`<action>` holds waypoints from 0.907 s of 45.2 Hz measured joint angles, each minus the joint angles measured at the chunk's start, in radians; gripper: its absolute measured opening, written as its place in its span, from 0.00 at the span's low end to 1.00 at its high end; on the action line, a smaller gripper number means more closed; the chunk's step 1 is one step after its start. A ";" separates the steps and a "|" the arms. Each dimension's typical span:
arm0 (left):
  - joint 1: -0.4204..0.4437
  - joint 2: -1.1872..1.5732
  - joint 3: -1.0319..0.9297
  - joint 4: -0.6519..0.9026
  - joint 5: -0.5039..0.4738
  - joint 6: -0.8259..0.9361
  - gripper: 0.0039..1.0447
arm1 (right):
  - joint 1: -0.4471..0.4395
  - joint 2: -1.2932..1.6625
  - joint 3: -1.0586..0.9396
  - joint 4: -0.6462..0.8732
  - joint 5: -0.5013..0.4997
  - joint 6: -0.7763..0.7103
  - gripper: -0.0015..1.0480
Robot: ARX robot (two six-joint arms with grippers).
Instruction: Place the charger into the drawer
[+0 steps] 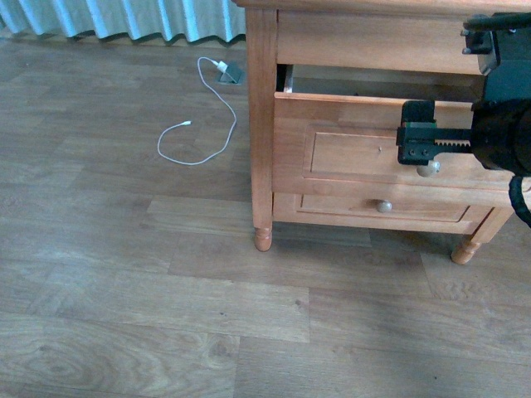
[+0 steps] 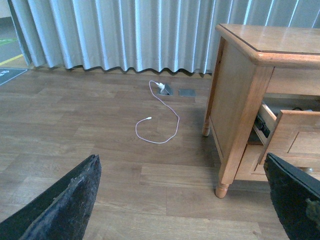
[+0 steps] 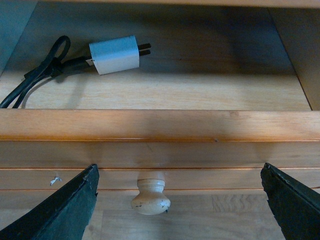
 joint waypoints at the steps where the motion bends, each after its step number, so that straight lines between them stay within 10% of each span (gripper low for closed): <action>1: 0.000 0.000 0.000 0.000 0.000 0.000 0.94 | 0.000 0.010 0.013 0.003 0.002 -0.003 0.92; 41: 0.000 0.000 0.000 0.000 0.000 0.000 0.94 | -0.006 0.266 0.334 0.043 0.087 -0.054 0.92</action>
